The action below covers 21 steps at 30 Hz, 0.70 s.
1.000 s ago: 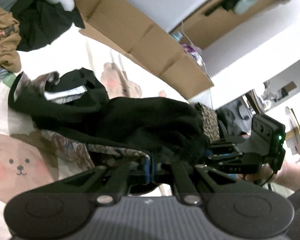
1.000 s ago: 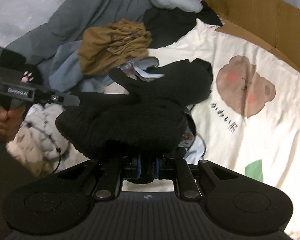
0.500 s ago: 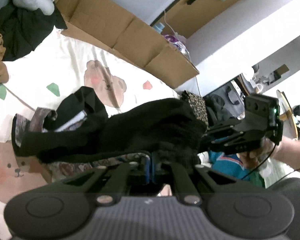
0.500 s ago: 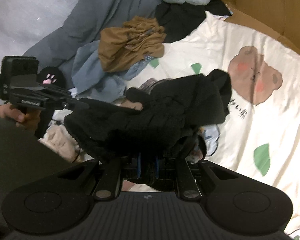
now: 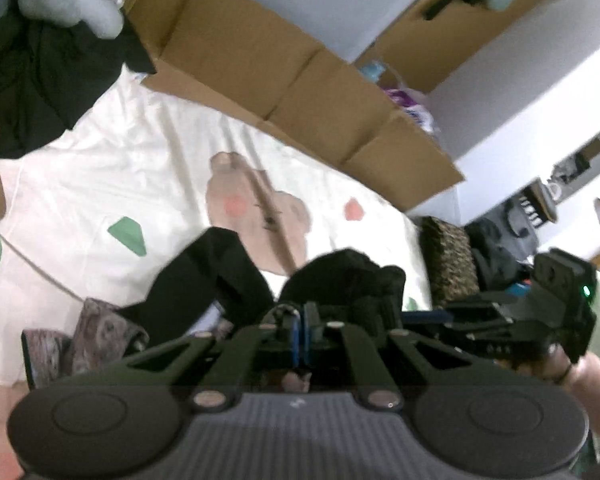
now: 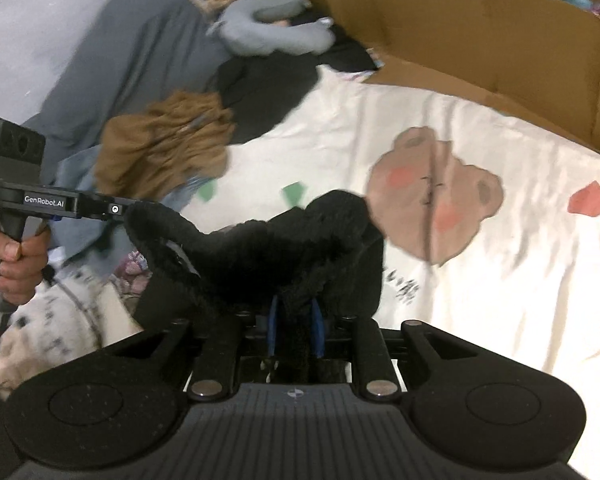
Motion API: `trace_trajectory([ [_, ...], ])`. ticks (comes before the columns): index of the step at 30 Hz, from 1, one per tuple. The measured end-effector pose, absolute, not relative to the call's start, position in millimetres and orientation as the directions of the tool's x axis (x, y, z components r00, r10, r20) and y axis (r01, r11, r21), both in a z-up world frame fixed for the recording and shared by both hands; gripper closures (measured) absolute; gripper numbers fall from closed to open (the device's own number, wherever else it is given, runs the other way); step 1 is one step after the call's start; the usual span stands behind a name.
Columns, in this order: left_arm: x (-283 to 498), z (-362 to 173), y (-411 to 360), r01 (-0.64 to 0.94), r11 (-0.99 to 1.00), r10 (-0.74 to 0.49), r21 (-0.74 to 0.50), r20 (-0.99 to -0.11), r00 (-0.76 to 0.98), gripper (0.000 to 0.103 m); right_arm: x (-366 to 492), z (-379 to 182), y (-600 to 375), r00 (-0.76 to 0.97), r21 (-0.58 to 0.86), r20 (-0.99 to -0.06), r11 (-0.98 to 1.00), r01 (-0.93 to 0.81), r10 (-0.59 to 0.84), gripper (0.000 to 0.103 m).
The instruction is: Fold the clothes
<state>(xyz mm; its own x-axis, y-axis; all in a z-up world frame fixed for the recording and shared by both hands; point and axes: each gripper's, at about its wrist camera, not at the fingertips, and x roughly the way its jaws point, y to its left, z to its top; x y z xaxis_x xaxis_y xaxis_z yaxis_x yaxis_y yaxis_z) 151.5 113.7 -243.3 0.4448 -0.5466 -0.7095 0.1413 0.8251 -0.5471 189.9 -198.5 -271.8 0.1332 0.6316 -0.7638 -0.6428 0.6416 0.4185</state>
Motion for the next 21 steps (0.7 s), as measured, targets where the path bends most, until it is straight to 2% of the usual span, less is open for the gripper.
trace_trajectory([
  [3,175.9,-262.0,111.5,0.122,0.839,-0.525,-0.530,-0.734,0.431,0.100,199.2,-288.0,-205.4,0.184,0.408,-0.760,0.678,-0.612,0.623,0.079],
  [6,200.2,-280.6,109.3,0.104,0.853,-0.504,-0.511,-0.757,0.416,0.099,203.5,-299.2,-224.1,0.223,0.413,-0.759,0.718,-0.560,0.611,0.063],
  [7,205.7,-283.8,107.9,0.104,0.860,-0.495,-0.500,-0.766,0.410,0.099,205.0,-303.0,-230.4,0.236,0.415,-0.759,0.730,-0.543,0.607,0.062],
  [12,221.8,-294.0,96.2,0.120,0.886,-0.459,-0.448,-0.807,0.372,0.097,212.3,-321.6,-261.7,0.298,0.424,-0.759,0.786,-0.449,0.579,0.062],
  [15,219.8,-298.9,94.5,0.087,0.876,-0.471,-0.474,-0.804,0.363,0.094,215.0,-333.5,-280.0,0.328,0.430,-0.761,0.813,-0.393,0.560,0.062],
  [18,216.1,-290.4,87.9,0.107,0.897,-0.437,-0.430,-0.821,0.368,0.092,199.9,-353.1,-287.6,0.293,0.431,-0.786,0.822,-0.372,0.544,0.062],
  [21,215.0,-280.8,85.3,0.101,0.891,-0.447,-0.443,-0.818,0.361,0.089,185.5,-367.8,-287.4,0.270,0.412,-0.808,0.830,-0.376,0.524,0.062],
])
